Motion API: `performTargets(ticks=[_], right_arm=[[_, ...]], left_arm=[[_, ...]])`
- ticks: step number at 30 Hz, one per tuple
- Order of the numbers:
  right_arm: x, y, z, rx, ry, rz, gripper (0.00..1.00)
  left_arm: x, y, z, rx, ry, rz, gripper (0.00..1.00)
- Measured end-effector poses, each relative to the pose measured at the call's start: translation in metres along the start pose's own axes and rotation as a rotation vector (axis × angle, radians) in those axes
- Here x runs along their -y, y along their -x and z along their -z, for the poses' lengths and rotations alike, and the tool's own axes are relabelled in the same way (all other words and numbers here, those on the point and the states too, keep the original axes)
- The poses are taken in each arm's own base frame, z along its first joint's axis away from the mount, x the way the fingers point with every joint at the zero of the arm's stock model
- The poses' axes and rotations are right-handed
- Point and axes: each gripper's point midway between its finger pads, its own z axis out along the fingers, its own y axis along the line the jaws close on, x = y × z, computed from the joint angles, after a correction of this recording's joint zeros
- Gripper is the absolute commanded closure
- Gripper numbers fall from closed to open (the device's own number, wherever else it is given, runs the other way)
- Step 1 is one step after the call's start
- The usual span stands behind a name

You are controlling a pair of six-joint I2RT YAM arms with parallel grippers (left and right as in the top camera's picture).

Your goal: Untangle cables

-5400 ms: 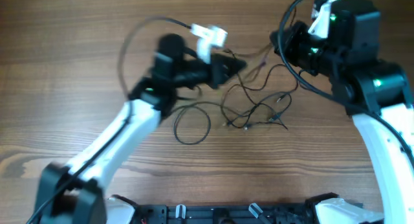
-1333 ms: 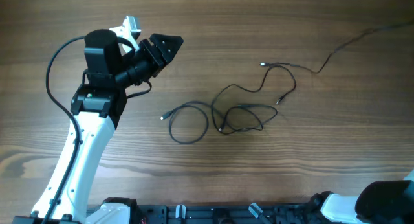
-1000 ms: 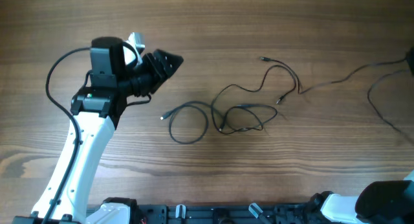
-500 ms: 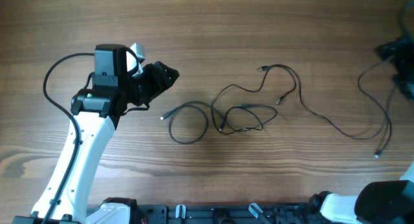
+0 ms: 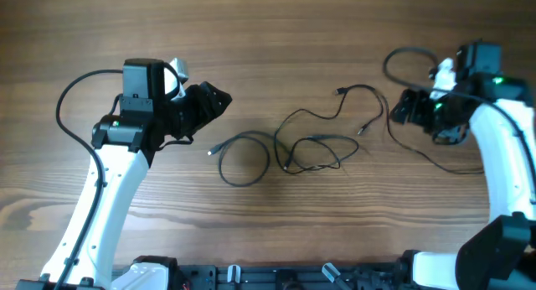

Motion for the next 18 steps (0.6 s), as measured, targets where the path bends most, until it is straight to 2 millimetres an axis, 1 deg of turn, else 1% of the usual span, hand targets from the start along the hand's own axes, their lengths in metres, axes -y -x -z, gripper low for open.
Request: performTargets(ticks=[3, 6, 9, 12, 15, 18], right_arm=[[0.0, -0.009, -0.022, -0.009, -0.015, 0.107, 0.11], [0.005, -0.005, -0.038, 0.036, -0.055, 0.196, 0.1], [0.014, 0.004, -0.046, 0.087, -0.109, 0.225, 0.07], [0.019, 0.012, -0.052, 0.14, -0.134, 0.234, 0.07], [0.022, 0.009, -0.06, 0.146, -0.144, 0.247, 0.07], [0.026, 0.001, -0.07, 0.131, -0.147, 0.257, 0.07]], left_arm=[[0.0, 0.0, 0.0, 0.002, 0.001, 0.0, 0.36], [-0.001, -0.001, 0.0, -0.002, 0.004, 0.002, 0.35], [-0.002, -0.002, 0.0, -0.007, 0.008, 0.006, 0.36], [-0.002, -0.002, 0.0, -0.008, 0.009, 0.007, 0.36], [-0.002, -0.002, 0.0, -0.009, 0.009, 0.007, 0.36], [-0.002, -0.002, 0.0, -0.009, 0.009, 0.007, 0.36]])
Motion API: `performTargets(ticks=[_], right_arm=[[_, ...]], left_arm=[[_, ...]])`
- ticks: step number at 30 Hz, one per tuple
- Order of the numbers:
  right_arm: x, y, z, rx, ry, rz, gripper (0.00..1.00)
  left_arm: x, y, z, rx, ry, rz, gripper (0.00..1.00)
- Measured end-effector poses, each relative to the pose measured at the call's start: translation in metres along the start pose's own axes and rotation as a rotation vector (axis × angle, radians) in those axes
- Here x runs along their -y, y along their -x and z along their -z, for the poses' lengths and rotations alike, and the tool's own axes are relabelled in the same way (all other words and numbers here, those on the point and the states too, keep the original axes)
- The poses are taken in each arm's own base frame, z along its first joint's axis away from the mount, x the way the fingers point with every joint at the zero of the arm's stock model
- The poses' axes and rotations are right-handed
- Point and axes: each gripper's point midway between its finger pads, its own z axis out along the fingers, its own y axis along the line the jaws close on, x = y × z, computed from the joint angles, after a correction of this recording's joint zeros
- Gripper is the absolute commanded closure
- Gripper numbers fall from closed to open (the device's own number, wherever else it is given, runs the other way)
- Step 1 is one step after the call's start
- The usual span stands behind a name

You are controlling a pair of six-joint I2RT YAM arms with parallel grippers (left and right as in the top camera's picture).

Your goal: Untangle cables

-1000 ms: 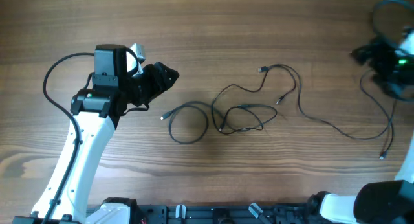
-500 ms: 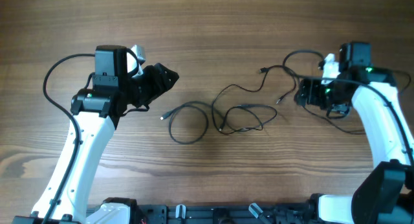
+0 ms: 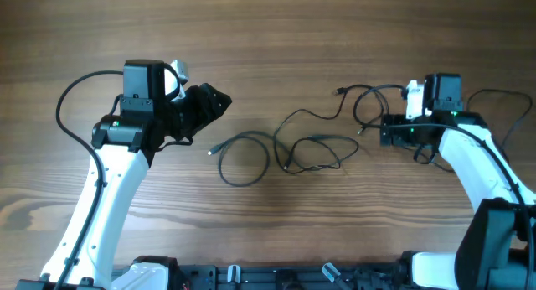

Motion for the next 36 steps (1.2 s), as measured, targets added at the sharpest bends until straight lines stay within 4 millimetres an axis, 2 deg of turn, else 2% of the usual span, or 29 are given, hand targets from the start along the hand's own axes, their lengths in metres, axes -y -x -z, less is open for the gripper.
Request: performTargets(ticks=[5, 8, 11, 16, 18, 20, 26, 31, 34, 36], right_arm=[[0.001, 0.001, -0.012, -0.004, -0.002, 0.0, 0.08], [0.001, -0.004, -0.021, -0.031, 0.0, -0.004, 0.14], [0.001, -0.011, -0.032, -0.07, 0.003, -0.011, 0.3], [0.002, -0.009, -0.035, -0.06, -0.002, -0.031, 0.61], [0.002, -0.009, -0.035, -0.059, -0.004, -0.037, 0.8], [0.002, -0.009, -0.035, -0.061, -0.006, -0.037, 0.93], [0.002, -0.01, -0.03, -0.087, -0.006, -0.058, 0.96], [0.006, 0.048, 0.02, 0.069, -0.014, -0.089, 0.96], [0.013, 0.089, 0.065, 0.223, -0.02, -0.153, 0.96], [0.025, 0.103, 0.09, 0.304, -0.034, -0.239, 0.96]], left_arm=[[0.0, 0.0, 0.0, 0.0, 0.0, 0.0, 0.36], [0.0, 0.0, 0.0, 0.0, 0.0, 0.0, 0.36], [0.0, 0.0, 0.0, 0.0, 0.0, 0.0, 0.36], [0.0, 0.0, 0.0, 0.0, 0.0, 0.0, 0.36], [0.0, 0.0, 0.0, 0.0, 0.0, 0.0, 0.36], [0.0, 0.0, 0.0, -0.001, 0.0, 0.001, 0.36], [-0.001, -0.001, 0.0, -0.005, 0.004, 0.003, 0.35], [-0.001, -0.001, 0.0, -0.005, 0.004, 0.004, 0.35], [-0.001, -0.001, 0.0, -0.006, 0.005, 0.004, 0.36], [-0.002, -0.002, 0.0, -0.008, 0.006, 0.006, 0.35]])
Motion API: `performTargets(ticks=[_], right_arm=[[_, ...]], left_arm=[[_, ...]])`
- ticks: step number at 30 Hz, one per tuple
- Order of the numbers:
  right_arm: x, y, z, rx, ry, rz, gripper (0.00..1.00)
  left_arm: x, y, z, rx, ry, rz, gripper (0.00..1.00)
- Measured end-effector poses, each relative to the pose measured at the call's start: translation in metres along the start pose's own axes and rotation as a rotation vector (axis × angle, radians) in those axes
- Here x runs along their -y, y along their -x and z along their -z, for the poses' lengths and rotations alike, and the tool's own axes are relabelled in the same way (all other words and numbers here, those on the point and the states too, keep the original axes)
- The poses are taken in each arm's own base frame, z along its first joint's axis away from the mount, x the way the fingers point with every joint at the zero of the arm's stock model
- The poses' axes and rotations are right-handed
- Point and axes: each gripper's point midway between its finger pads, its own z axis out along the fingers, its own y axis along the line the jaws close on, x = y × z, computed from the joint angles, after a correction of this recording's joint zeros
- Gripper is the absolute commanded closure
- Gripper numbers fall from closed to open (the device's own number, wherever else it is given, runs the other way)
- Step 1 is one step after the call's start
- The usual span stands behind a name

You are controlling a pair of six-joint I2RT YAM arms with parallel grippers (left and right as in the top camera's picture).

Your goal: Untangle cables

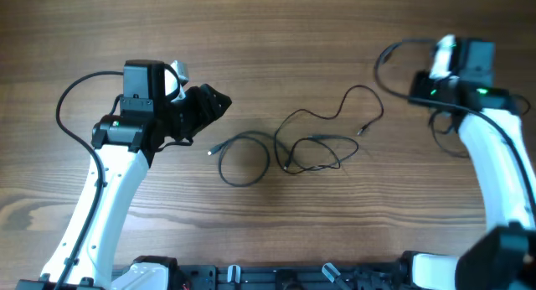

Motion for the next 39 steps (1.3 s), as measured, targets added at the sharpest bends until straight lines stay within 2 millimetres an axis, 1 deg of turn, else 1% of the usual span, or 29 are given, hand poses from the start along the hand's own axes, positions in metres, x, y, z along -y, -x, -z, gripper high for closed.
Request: performTargets(ticks=[2, 3, 5, 6, 7, 8, 9, 10, 11, 12, 13, 15, 19, 20, 21, 23, 27, 29, 30, 32, 34, 37, 38, 39], right_arm=[[0.014, 0.011, 0.014, 0.048, -0.032, -0.092, 0.96], [0.03, 0.014, 0.022, 0.067, -0.067, -0.172, 0.96], [0.054, 0.009, 0.027, 0.06, -0.128, -0.288, 0.95], [0.066, 0.003, 0.028, 0.045, -0.163, -0.351, 0.87], [0.078, -0.003, 0.029, 0.033, -0.193, -0.413, 0.76], [0.087, -0.005, 0.031, 0.032, -0.213, -0.471, 0.56], [0.094, -0.006, 0.032, 0.036, -0.225, -0.509, 0.41], [0.097, -0.006, 0.032, 0.039, -0.227, -0.537, 0.32], [0.098, -0.007, 0.032, 0.039, -0.225, -0.556, 0.2], [0.096, -0.006, 0.032, 0.037, -0.212, -0.567, 0.15], [0.093, -0.006, 0.031, 0.034, -0.195, -0.573, 0.13], [0.084, -0.005, 0.029, 0.022, -0.143, -0.569, 0.12], [0.054, -0.003, 0.026, -0.011, 0.012, -0.508, 0.18], [0.047, -0.004, 0.026, -0.023, 0.043, -0.487, 0.19], [0.036, -0.009, 0.026, -0.054, 0.08, -0.461, 0.19], [0.012, -0.025, 0.027, -0.133, 0.147, -0.396, 0.2], [-0.035, -0.069, 0.032, -0.326, 0.233, -0.259, 0.23], [-0.052, -0.087, 0.034, -0.399, 0.254, -0.209, 0.26], [-0.06, -0.095, 0.034, -0.428, 0.264, -0.186, 0.26], [-0.078, -0.116, 0.035, -0.502, 0.28, -0.132, 0.26], [-0.088, -0.14, 0.032, -0.577, 0.267, -0.12, 0.26], [-0.094, -0.17, 0.026, -0.665, 0.233, -0.124, 0.26], [-0.095, -0.178, 0.023, -0.683, 0.226, -0.127, 0.26], [-0.097, -0.185, 0.02, -0.697, 0.218, -0.126, 0.3]], left_arm=[[0.0, -0.001, 0.0, -0.002, 0.002, 0.002, 0.36], [-0.001, -0.001, 0.0, -0.004, 0.003, 0.003, 0.36], [-0.001, -0.001, 0.0, -0.006, 0.005, 0.004, 0.35], [-0.001, -0.002, 0.0, -0.006, 0.005, 0.004, 0.35], [-0.001, -0.002, 0.0, -0.007, 0.006, 0.005, 0.35], [-0.001, -0.002, 0.0, -0.007, 0.005, 0.005, 0.35], [-0.001, -0.002, 0.0, -0.007, 0.005, 0.004, 0.35], [-0.001, -0.002, 0.0, -0.007, 0.005, 0.005, 0.35], [-0.001, -0.002, 0.0, -0.007, 0.005, 0.005, 0.35], [-0.001, -0.002, 0.0, -0.007, 0.005, 0.005, 0.34], [-0.001, -0.002, 0.0, -0.007, 0.005, 0.005, 0.35], [-0.002, -0.002, 0.0, -0.007, 0.006, 0.004, 0.35], [-0.01, -0.004, 0.0, -0.009, 0.045, -0.001, 0.34], [-0.013, -0.005, 0.0, -0.01, 0.061, 0.001, 0.34], [-0.018, -0.005, 0.001, -0.005, 0.086, 0.006, 0.34], [-0.027, -0.005, 0.002, 0.003, 0.136, 0.014, 0.34], [-0.046, -0.002, 0.005, 0.033, 0.235, 0.023, 0.33], [-0.05, -0.001, 0.007, 0.044, 0.26, 0.024, 0.33], [-0.051, 0.0, 0.007, 0.049, 0.267, 0.023, 0.33], [-0.053, 0.001, 0.007, 0.057, 0.278, 0.023, 0.32], [-0.055, 0.002, 0.008, 0.063, 0.288, 0.022, 0.32], [-0.056, 0.002, 0.008, 0.063, 0.292, 0.023, 0.32], [-0.056, 0.002, 0.008, 0.065, 0.294, 0.023, 0.32], [-0.056, 0.002, 0.008, 0.065, 0.294, 0.023, 0.32]])
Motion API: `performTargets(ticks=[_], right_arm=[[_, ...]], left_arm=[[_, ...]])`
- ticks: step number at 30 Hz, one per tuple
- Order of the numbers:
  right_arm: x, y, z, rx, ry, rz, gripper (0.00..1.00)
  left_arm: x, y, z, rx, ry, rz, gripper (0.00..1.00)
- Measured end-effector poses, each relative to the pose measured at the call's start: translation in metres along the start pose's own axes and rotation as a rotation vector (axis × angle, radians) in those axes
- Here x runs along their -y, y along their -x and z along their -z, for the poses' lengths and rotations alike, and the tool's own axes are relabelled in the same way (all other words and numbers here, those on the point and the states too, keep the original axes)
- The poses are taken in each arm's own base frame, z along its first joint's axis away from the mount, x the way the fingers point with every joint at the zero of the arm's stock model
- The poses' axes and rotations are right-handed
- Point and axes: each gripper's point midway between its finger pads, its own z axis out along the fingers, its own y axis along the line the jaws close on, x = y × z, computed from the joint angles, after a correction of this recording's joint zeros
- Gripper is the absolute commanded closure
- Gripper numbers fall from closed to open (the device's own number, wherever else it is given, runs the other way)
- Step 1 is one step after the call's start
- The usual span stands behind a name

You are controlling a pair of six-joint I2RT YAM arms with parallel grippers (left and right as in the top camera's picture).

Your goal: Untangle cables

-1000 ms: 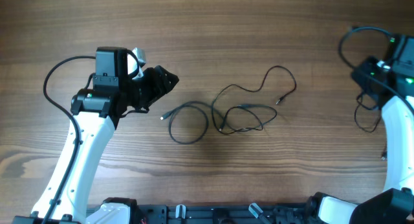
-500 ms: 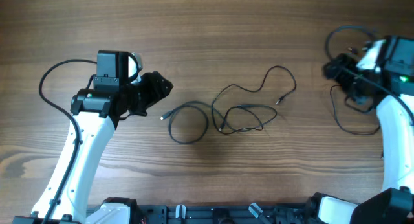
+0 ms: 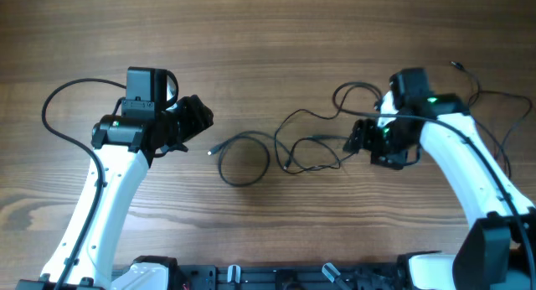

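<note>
Thin black cables lie tangled mid-table: a round loop (image 3: 244, 160) ending in a silver plug (image 3: 212, 149), and beside it a knot of smaller loops (image 3: 311, 152) with a strand rising toward the right. My right gripper (image 3: 360, 139) sits low at the right end of this knot, touching or just over the cable end; its jaws are too dark to read. My left gripper (image 3: 198, 121) hovers left of the silver plug, apart from it, and its jaws are also unreadable. Another thin cable (image 3: 501, 94) with a plug (image 3: 455, 65) lies at the far right.
The wooden table (image 3: 268, 38) carries nothing else. A cable loop (image 3: 353, 92) near the right wrist overlaps the rising strand. The left arm's own thick cable (image 3: 50, 114) arcs out to the left. The arm bases stand along the front edge.
My right gripper was at the far upper right, away from the tangle; it is now lower and further left, at the knot's right end. My left gripper has shifted slightly left and down.
My right gripper stood right of the tangle, then close to its upper right strands, then far up and right. A plug first lying above the knot no longer shows there, and a plugged cable lies far right. The right gripper is back at the knot.
</note>
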Motion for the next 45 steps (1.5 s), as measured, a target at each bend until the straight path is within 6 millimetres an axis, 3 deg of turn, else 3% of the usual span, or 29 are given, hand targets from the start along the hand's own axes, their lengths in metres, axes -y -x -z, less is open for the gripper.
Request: performTargets(ticks=[3, 7, 13, 15, 16, 17, 19, 23, 26, 30, 37, 41, 45], right_arm=[[-0.001, -0.004, -0.015, -0.004, -0.004, -0.014, 0.46], [-0.016, 0.007, -0.028, 0.064, 0.041, -0.027, 0.93], [-0.09, 0.031, -0.027, 0.207, 0.258, 0.124, 0.96], [-0.119, 0.031, -0.023, 0.237, 0.341, 0.199, 0.95], [-0.121, 0.031, -0.023, 0.238, 0.348, 0.204, 0.95], [-0.138, 0.028, -0.018, 0.249, 0.397, 0.249, 0.95], [-0.154, 0.028, -0.01, 0.258, 0.433, 0.284, 0.95], [-0.201, 0.047, 0.046, 0.345, 0.526, 0.35, 0.95], [-0.238, 0.058, 0.105, 0.436, 0.61, 0.41, 0.95], [-0.265, 0.06, 0.153, 0.502, 0.69, 0.43, 0.95], [-0.296, 0.056, 0.204, 0.564, 0.855, 0.471, 0.95], [-0.321, 0.042, 0.245, 0.592, 1.04, 0.557, 0.95], [-0.328, 0.035, 0.26, 0.578, 1.112, 0.571, 0.96]], left_arm=[[0.0, 0.0, 0.0, 0.001, 0.0, 0.0, 0.32], [0.0, 0.0, 0.0, 0.001, 0.0, 0.0, 0.32], [-0.003, -0.005, 0.0, -0.021, 0.012, 0.003, 0.28], [-0.001, -0.007, 0.0, -0.031, 0.002, 0.002, 0.26], [0.001, -0.008, 0.0, -0.04, -0.011, 0.003, 0.23], [0.002, -0.01, 0.0, -0.048, -0.021, 0.002, 0.23], [0.008, -0.014, 0.001, -0.072, -0.054, 0.0, 0.22], [0.02, -0.022, 0.003, -0.121, -0.124, 0.0, 0.21], [0.031, -0.023, 0.004, -0.134, -0.184, -0.009, 0.19], [0.049, -0.02, 0.008, -0.134, -0.277, -0.057, 0.18], [0.058, -0.033, -0.006, -0.198, -0.31, -0.139, 0.14], [0.06, -0.042, -0.023, -0.238, -0.297, -0.19, 0.14], [0.05, -0.04, -0.036, -0.228, -0.233, -0.202, 0.15]])
